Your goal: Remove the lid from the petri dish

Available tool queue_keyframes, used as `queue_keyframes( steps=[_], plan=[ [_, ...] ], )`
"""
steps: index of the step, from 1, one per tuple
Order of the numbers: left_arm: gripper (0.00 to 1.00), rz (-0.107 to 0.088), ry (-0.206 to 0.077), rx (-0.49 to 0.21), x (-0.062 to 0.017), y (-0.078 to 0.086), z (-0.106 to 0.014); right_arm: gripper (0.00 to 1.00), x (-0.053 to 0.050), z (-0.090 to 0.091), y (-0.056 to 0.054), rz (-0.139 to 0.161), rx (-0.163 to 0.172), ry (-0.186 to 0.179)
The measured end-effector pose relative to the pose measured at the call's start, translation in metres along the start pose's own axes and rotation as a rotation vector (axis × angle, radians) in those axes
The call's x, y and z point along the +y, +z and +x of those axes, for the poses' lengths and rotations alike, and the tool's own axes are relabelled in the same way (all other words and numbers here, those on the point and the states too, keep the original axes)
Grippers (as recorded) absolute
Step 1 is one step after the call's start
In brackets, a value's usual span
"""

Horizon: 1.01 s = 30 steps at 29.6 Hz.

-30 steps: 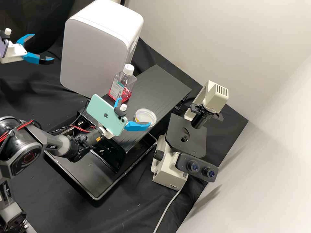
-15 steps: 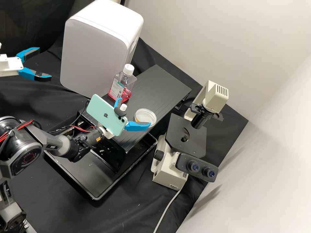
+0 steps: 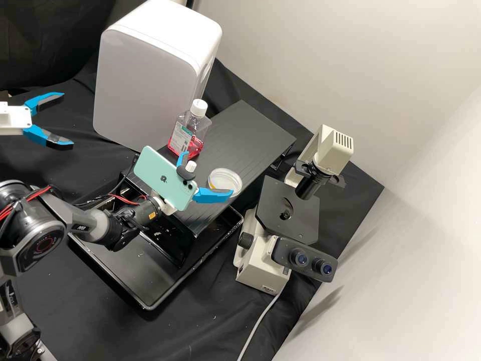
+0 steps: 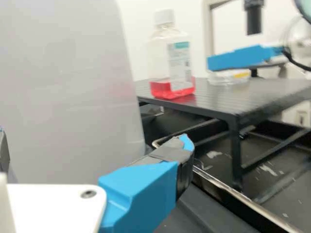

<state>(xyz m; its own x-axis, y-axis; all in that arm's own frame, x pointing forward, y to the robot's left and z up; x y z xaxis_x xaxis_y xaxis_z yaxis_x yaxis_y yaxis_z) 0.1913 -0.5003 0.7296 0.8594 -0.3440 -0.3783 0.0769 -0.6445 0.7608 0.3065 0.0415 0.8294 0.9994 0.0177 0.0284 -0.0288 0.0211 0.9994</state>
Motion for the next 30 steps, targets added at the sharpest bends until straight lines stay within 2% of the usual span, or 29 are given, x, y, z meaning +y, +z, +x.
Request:
queue_keyframes(
  steps=[1, 5, 7, 12, 13, 15, 19, 23, 24, 27, 30],
  plan=[
    [1.0, 0.02, -0.007, -0.009, -0.0015, 0.002, 0.0, 1.0, 0.0, 0.0, 0.0, 0.0, 0.0, 0.0],
    [1.0, 0.045, -0.041, -0.034, -0.0098, 0.007, 0.005, 1.0, 0.0, 0.0, 0.0, 0.0, 0.0, 0.0],
    [1.0, 0.046, -0.064, -0.043, -0.015, 0.008, 0.008, 1.0, 0.0, 0.0, 0.0, 0.0, 0.0, 0.0],
    [1.0, 0.043, -0.097, -0.075, -0.0219, 0.012, 0.011, 1.0, 0.0, 0.0, 0.0, 0.0, 0.0, 0.0],
    [1.0, 0.034, -0.102, -0.093, -0.0226, 0.013, 0.01, 1.0, 0.0, 0.0, 0.0, 0.0, 0.0, 0.0],
    [1.0, 0.002, -0.109, -0.144, -0.0223, 0.015, 0.011, 1.0, 0.0, 0.0, 0.0, 0.0, 0.0, 0.0],
    [1.0, -0.079, -0.126, -0.225, -0.0212, 0.018, 0.012, 1.0, 0.0, 0.0, 0.0, 0.0, 0.0, 0.0],
    [1.0, -0.167, -0.137, -0.225, -0.0208, 0.017, 0.012, 1.0, 0.0, 0.0, 0.0, 0.0, 0.0, 0.0],
    [1.0, -0.184, -0.139, -0.224, -0.0208, 0.017, 0.012, 1.0, 0.0, 0.0, 0.0, 0.0, 0.0, 0.0],
    [1.0, -0.206, -0.134, -0.224, -0.0191, 0.017, 0.014, 1.0, 0.0, 0.0, 0.0, 0.0, 0.0, 0.0],
    [1.0, -0.21, -0.13, -0.225, -0.0188, 0.018, 0.018, 1.0, 0.0, 0.0, 0.0, 0.0, 0.0, 0.0]
  ],
)
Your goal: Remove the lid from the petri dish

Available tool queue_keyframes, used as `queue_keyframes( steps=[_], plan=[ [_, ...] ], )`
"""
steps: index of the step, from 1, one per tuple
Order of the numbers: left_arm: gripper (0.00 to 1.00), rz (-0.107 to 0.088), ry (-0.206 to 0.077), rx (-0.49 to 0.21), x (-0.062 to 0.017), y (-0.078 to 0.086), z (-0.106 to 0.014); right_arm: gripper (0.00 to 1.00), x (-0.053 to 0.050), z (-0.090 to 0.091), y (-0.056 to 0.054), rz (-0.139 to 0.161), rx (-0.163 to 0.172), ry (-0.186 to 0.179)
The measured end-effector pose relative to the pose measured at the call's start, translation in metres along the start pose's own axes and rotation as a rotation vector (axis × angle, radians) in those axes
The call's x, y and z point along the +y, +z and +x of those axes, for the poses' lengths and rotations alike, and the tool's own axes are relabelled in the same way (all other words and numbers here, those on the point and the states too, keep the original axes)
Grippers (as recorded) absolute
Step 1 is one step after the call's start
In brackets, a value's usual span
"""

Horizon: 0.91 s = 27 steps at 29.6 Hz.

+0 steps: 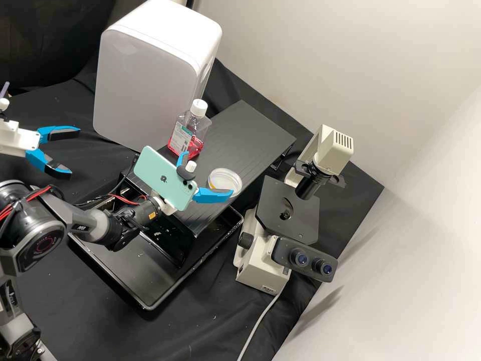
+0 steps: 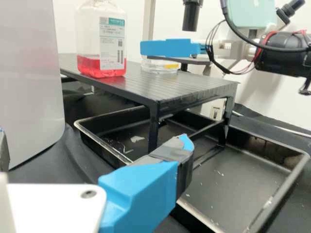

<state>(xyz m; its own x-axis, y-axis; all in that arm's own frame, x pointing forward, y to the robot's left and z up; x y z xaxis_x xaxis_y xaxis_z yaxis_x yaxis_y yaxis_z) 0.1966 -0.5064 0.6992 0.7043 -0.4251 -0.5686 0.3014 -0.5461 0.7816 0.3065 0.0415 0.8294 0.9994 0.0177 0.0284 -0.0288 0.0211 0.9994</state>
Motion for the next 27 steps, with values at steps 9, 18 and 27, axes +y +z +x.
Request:
queue_keyframes(
  steps=[9, 18, 27],
  plan=[
    [1.0, -0.018, -0.005, 0.02, -0.0032, -0.002, 0.009, 1.0, 0.0, 0.0, 0.0, 0.0, 0.0, 0.0],
    [1.0, 0.04, 0.009, 0.114, -0.0096, -0.001, 0.015, 1.0, 0.0, 0.0, 0.0, 0.0, 0.0, 0.0],
    [1.0, 0.102, -0.048, 0.132, -0.0294, 0.007, 0.03, 1.0, 0.0, 0.0, 0.0, 0.0, 0.0, 0.0]
  ],
)
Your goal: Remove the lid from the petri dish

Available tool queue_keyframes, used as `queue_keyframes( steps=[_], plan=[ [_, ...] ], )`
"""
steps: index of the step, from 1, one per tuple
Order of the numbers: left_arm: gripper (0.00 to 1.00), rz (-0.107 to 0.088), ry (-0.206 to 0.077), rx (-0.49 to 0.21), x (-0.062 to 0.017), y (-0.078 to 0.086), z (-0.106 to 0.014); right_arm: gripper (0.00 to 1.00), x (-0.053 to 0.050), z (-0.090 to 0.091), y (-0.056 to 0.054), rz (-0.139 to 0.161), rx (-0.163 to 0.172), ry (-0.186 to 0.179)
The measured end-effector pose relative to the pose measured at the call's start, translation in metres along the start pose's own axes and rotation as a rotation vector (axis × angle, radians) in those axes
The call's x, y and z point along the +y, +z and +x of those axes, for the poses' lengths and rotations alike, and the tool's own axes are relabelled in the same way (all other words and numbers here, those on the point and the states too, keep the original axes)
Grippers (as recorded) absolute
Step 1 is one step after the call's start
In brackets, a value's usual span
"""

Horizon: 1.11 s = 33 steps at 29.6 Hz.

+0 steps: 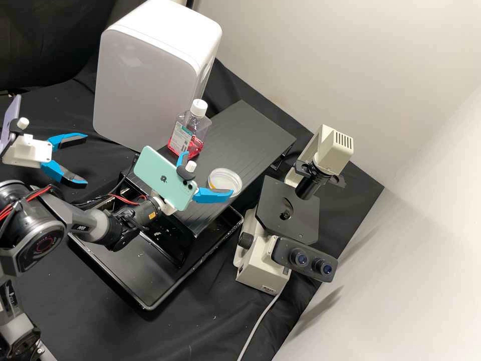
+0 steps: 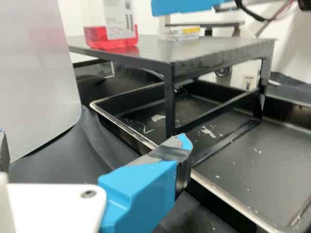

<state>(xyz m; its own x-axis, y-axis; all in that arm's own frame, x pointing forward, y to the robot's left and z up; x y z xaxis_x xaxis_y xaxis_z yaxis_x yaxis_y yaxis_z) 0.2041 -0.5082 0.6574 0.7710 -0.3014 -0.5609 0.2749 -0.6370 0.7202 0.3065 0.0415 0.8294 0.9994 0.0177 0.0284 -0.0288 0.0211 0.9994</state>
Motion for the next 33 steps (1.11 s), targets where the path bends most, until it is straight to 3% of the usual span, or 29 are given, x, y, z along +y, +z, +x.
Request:
queue_keyframes(
  steps=[3, 12, 15, 22, 24, 26, 31, 33],
  plan=[
    [1.0, 0.006, -0.003, 0.008, -0.0019, 0.002, 0.002, 1.0, 0.0, 0.0, 0.0, 0.0, 0.0, 0.0],
    [1.0, -0.026, 0.0, 0.068, -0.0068, 0.003, 0.013, 1.0, 0.0, 0.0, 0.0, 0.0, 0.0, 0.0],
    [1.0, -0.049, 0.004, 0.08, -0.0078, 0.004, 0.017, 1.0, 0.0, 0.0, 0.0, 0.0, 0.0, 0.0],
    [1.0, -0.067, -0.027, 0.098, -0.0203, 0.007, 0.027, 1.0, 0.0, 0.0, 0.0, 0.0, 0.0, 0.0],
    [1.0, -0.06, -0.027, 0.095, -0.0207, 0.008, 0.028, 1.0, 0.0, 0.0, 0.0, 0.0, 0.0, 0.0],
    [1.0, -0.032, -0.029, 0.095, -0.0207, 0.008, 0.028, 1.0, 0.0, 0.0, 0.0, 0.0, 0.0, 0.0],
    [1.0, -0.001, -0.03, 0.093, -0.0208, 0.008, 0.028, 1.0, 0.0, 0.0, 0.0, 0.0, 0.0, 0.0],
    [1.0, 0.02, -0.036, 0.089, -0.0215, 0.009, 0.027, 1.0, 0.0, 0.0, 0.0, 0.0, 0.0, 0.0]
  ],
)
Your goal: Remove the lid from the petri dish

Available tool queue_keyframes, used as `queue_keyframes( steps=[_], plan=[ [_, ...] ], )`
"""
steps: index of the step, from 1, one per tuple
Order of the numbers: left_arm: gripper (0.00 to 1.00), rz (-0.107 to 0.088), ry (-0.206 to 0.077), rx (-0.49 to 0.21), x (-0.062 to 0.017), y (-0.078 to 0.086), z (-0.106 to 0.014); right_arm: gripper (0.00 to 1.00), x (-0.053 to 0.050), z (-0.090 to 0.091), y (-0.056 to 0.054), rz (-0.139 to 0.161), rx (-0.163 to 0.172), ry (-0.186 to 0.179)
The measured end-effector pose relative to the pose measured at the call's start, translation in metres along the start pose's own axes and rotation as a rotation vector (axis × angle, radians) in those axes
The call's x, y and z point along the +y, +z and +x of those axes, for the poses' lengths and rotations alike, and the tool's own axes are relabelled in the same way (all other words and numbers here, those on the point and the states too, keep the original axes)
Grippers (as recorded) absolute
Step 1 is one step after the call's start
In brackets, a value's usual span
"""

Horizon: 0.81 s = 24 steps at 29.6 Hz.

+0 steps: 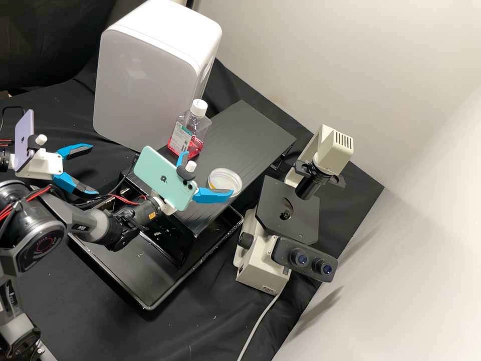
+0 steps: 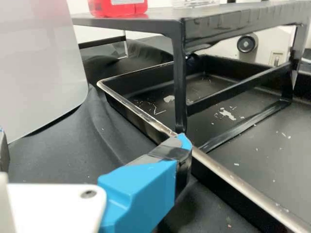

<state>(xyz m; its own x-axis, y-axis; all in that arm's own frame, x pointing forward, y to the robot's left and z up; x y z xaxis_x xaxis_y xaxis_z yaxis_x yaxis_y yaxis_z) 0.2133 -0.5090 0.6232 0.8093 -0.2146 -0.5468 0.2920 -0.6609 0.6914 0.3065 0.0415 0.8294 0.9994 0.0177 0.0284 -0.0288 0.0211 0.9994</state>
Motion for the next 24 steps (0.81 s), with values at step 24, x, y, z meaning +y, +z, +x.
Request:
queue_keyframes(
  steps=[24],
  plan=[
    [1.0, 0.056, -0.042, -0.138, -0.0037, 0.01, -0.016, 1.0, 0.0, 0.0, 0.0, 0.0, 0.0, 0.0]
  ],
)
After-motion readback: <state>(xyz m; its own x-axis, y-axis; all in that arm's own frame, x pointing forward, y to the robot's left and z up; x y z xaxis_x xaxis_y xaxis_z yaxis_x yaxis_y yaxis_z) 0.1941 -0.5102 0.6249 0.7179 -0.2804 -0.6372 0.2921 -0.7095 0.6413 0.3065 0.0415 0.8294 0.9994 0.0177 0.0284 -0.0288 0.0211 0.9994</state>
